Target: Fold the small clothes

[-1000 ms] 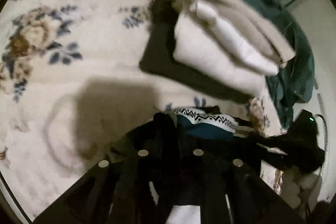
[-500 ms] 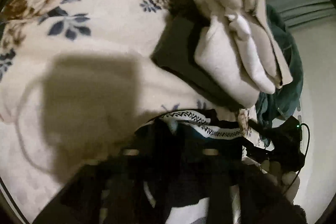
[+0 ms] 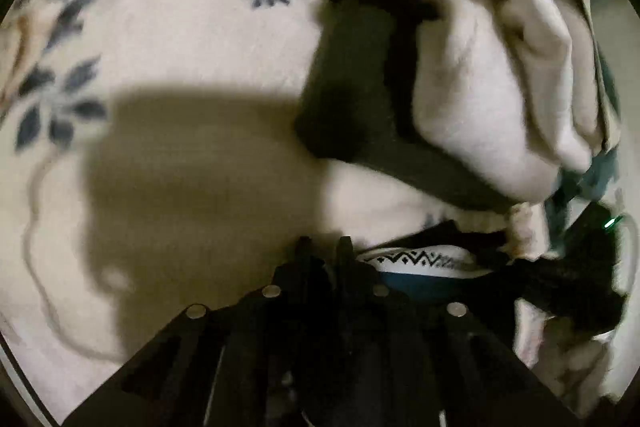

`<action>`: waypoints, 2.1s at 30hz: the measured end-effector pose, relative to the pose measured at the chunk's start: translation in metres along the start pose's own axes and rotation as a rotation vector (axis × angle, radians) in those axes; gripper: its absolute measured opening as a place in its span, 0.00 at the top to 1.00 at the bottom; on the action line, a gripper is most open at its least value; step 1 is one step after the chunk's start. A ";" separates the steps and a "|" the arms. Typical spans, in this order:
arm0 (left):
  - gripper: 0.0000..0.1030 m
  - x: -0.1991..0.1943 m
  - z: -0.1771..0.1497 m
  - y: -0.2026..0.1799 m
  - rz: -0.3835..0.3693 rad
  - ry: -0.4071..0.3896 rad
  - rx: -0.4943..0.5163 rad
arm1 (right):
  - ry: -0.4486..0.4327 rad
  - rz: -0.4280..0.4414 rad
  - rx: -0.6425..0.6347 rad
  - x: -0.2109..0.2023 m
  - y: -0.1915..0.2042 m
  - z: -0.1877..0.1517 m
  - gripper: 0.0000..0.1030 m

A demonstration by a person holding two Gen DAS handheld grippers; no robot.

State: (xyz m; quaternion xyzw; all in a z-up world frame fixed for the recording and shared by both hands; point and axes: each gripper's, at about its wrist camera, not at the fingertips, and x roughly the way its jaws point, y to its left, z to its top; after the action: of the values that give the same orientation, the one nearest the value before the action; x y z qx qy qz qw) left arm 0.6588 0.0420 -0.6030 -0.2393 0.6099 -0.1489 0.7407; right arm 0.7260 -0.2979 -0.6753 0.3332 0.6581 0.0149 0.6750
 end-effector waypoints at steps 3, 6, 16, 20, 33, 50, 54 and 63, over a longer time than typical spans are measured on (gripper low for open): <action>0.69 -0.031 -0.013 0.010 -0.114 -0.024 -0.081 | -0.005 0.083 0.011 -0.030 -0.013 -0.018 0.57; 0.63 -0.044 -0.034 0.010 -0.154 -0.021 -0.074 | 0.004 0.165 0.042 -0.052 -0.031 -0.048 0.46; 0.91 -0.042 -0.057 0.022 0.001 -0.055 -0.047 | 0.065 0.090 0.216 -0.034 -0.079 -0.100 0.94; 0.79 -0.056 -0.050 0.014 -0.070 -0.024 -0.045 | 0.090 0.052 0.083 -0.035 -0.052 -0.097 0.92; 0.78 -0.017 -0.073 0.008 -0.246 0.040 -0.189 | 0.113 0.092 0.055 -0.031 -0.049 -0.092 0.39; 0.70 -0.016 -0.031 0.028 -0.187 -0.025 -0.174 | 0.008 0.202 0.128 -0.016 -0.054 -0.060 0.39; 0.78 -0.010 -0.018 0.029 -0.121 -0.015 -0.116 | -0.007 0.201 0.057 0.010 -0.037 -0.033 0.94; 0.62 -0.057 -0.031 0.004 0.032 -0.019 0.017 | 0.039 0.136 0.015 -0.008 -0.027 -0.037 0.51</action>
State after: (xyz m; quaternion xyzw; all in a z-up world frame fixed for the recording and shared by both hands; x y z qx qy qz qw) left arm 0.6159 0.0697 -0.5620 -0.2248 0.6052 -0.1400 0.7507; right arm 0.6802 -0.3065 -0.6774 0.3819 0.6471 0.0624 0.6569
